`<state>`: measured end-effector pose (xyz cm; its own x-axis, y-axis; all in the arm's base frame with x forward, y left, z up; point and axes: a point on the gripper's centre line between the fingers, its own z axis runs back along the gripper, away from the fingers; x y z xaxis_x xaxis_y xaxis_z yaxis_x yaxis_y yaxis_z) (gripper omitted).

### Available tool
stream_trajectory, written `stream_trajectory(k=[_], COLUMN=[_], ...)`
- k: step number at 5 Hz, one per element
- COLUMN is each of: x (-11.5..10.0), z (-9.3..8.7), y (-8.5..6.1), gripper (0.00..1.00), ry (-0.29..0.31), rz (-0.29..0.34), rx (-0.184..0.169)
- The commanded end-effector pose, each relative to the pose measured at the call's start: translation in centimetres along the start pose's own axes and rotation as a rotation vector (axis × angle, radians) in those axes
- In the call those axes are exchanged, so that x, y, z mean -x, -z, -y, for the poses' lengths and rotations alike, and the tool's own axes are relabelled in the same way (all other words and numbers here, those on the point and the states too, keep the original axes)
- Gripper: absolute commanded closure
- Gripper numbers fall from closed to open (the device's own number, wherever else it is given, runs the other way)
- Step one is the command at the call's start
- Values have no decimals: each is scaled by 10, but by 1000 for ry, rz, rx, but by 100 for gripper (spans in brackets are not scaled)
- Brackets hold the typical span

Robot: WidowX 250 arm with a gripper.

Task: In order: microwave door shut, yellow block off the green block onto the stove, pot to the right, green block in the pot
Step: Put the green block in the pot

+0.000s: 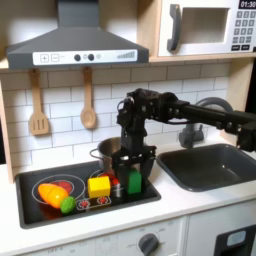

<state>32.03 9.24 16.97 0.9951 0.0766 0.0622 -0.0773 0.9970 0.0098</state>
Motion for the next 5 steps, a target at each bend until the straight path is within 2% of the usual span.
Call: stream_trajectory(k=[1, 5], x=[2, 3], z=[1, 3], y=[7, 22], gripper=[0, 0], ry=[3, 14], rz=[-19, -57], rx=[-8, -19])
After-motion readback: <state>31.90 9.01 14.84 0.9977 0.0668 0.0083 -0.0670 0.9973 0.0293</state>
